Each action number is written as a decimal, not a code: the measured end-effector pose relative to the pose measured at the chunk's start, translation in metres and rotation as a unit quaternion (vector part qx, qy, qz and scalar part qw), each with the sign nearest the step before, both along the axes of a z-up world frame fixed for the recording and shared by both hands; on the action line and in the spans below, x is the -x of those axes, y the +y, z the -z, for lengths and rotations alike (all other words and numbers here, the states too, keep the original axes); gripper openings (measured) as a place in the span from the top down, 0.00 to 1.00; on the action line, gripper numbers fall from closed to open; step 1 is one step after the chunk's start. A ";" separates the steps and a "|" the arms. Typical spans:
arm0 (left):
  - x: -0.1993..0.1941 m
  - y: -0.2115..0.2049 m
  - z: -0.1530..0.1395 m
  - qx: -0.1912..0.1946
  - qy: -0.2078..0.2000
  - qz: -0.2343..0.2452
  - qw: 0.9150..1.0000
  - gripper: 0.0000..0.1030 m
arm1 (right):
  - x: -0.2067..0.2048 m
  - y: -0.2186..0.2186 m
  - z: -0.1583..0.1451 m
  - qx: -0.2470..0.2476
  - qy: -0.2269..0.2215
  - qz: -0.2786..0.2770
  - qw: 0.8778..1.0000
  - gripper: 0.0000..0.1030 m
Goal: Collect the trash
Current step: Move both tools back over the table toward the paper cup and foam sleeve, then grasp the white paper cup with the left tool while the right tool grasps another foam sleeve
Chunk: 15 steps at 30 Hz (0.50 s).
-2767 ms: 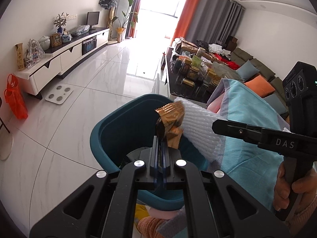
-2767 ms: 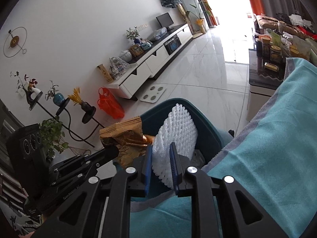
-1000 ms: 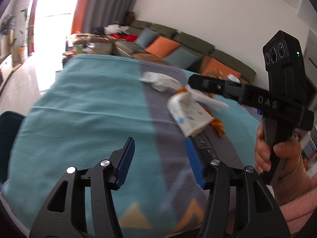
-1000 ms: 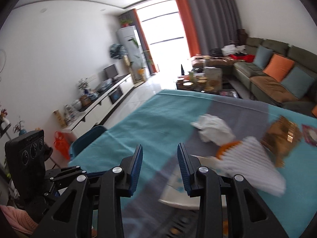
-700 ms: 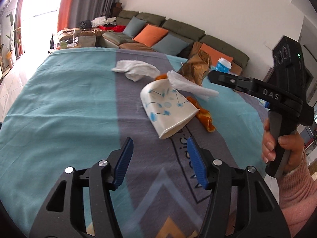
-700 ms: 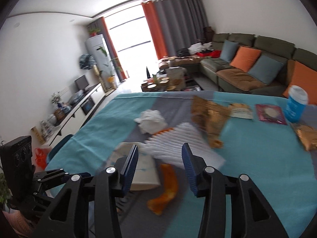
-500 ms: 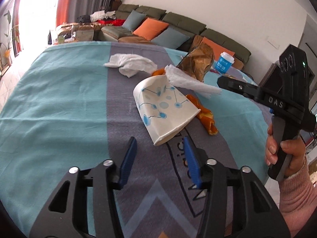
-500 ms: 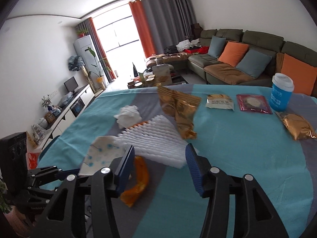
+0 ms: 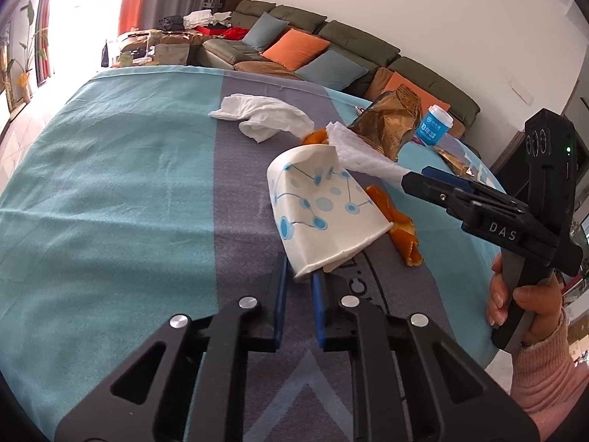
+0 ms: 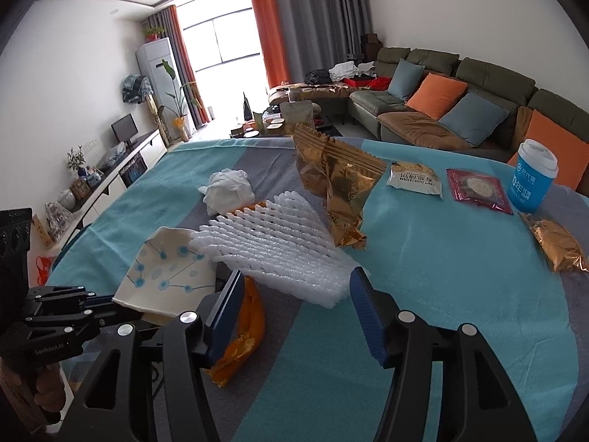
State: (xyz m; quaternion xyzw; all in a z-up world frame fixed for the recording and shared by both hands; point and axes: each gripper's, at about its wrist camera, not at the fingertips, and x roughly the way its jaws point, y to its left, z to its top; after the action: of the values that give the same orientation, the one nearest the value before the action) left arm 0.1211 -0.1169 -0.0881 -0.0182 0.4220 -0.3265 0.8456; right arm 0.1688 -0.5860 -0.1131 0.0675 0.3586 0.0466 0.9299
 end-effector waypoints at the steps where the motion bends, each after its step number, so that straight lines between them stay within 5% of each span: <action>1: 0.000 0.001 0.000 0.000 -0.001 -0.001 1.000 0.89 | 0.000 0.001 0.001 0.005 0.003 0.000 1.000 0.45; 3: 0.001 0.005 -0.001 0.003 -0.002 -0.004 1.000 0.89 | -0.002 0.002 0.001 0.011 0.006 0.000 1.000 0.47; 7: 0.004 0.013 -0.005 0.006 -0.010 -0.012 1.000 0.91 | -0.004 0.002 0.004 0.007 0.017 0.000 1.000 0.69; 13: 0.006 0.027 -0.009 0.012 -0.015 -0.024 1.000 0.92 | 0.003 -0.016 0.005 -0.042 0.017 0.007 0.999 0.68; 15: 0.006 0.033 -0.010 0.015 -0.016 -0.028 0.999 0.92 | 0.006 -0.018 0.004 -0.039 0.015 0.010 0.999 0.59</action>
State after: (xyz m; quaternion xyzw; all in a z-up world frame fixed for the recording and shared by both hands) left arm 0.1153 -0.0843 -0.0781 -0.0372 0.4033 -0.3096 0.8603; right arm 0.1623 -0.6038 -0.1174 0.1077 0.3695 0.0498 0.9216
